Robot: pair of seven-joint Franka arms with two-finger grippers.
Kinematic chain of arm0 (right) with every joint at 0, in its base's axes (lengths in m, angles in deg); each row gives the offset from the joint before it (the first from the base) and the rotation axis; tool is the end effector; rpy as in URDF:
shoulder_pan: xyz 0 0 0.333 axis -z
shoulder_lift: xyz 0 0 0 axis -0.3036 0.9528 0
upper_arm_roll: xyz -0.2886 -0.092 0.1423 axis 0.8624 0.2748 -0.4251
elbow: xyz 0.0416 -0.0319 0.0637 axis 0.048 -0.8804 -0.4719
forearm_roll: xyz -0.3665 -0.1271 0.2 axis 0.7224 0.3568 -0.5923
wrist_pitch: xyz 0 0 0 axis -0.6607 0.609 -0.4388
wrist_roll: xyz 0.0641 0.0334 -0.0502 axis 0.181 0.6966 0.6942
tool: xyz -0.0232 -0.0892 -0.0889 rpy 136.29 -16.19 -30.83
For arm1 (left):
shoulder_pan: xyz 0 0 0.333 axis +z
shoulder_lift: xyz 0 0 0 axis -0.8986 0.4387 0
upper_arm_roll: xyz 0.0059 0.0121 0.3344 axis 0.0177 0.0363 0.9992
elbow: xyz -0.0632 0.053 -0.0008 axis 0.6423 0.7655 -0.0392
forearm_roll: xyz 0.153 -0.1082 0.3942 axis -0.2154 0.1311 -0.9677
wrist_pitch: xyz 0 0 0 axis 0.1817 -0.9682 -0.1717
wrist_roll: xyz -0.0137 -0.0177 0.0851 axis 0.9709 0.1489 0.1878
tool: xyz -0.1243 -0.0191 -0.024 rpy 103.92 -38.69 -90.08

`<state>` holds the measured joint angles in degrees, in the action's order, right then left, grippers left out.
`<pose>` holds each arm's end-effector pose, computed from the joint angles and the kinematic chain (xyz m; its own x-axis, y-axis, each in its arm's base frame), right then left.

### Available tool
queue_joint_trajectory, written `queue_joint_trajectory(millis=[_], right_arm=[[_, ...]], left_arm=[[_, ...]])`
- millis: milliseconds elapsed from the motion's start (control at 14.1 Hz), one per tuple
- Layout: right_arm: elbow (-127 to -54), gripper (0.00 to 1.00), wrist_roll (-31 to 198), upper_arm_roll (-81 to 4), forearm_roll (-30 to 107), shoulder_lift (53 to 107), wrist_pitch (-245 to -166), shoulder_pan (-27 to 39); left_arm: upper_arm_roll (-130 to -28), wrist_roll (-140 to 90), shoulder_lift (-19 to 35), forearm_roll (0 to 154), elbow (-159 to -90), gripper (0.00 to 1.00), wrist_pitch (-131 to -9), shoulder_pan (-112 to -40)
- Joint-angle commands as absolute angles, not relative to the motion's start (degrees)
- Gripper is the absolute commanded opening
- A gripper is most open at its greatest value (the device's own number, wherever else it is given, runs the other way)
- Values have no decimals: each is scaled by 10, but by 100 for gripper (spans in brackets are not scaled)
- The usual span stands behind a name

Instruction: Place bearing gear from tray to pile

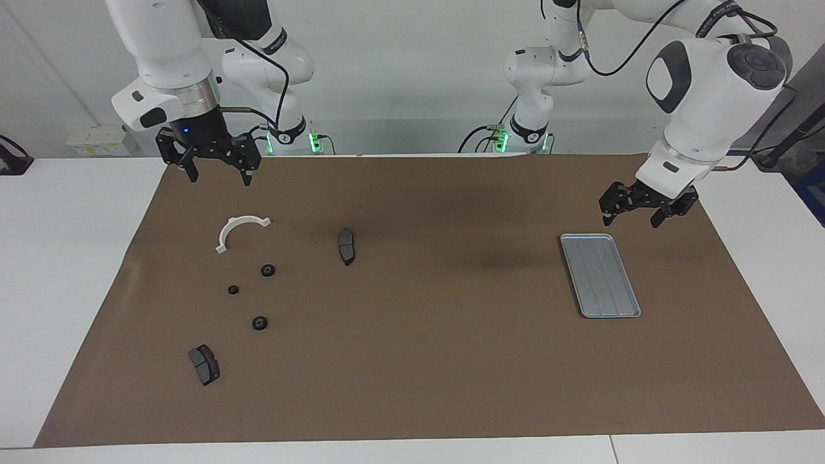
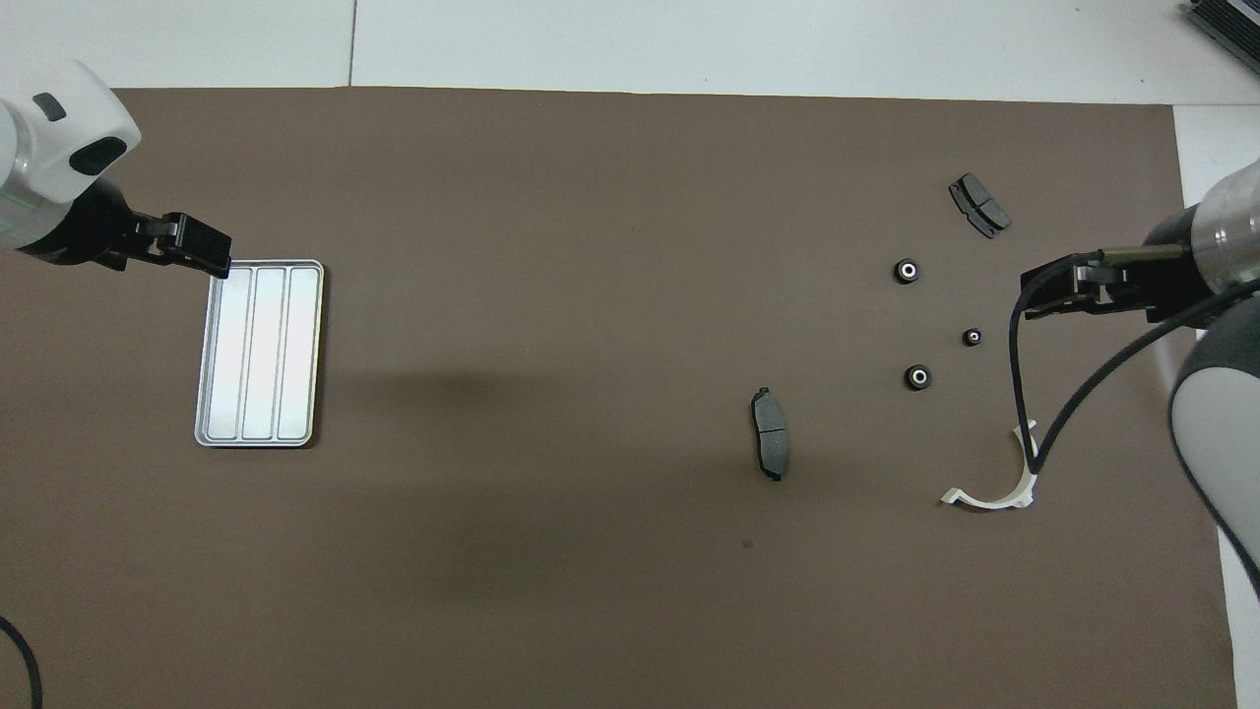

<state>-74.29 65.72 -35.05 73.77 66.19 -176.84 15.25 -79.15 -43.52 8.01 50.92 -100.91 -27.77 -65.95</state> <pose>0.6025 0.0523 0.6273 0.9981 -0.0617 0.0080 -0.0621 -0.9945 0.0841 0.6613 -0.0542 0.5547 0.9896 -0.1435 -0.0046 -0.1435 -0.9896 -0.0062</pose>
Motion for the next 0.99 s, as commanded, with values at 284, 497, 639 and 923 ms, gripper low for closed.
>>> queue_joint_trajectory(millis=[284,497,639,923], right_arm=[[-766,100,672,-347,720,655,-1758,150],[-771,100,671,-347,703,653,-1759,153],[-771,100,671,-346,702,653,-1761,155],[-771,100,657,-346,701,653,-1763,155]], left_arm=[[-786,-439,58,514,-1036,100,-292,-665],[-786,-439,57,514,-1038,100,-292,-665],[-786,-439,57,513,-1039,100,-292,-665],[-786,-439,57,513,-1040,100,-292,-665]])
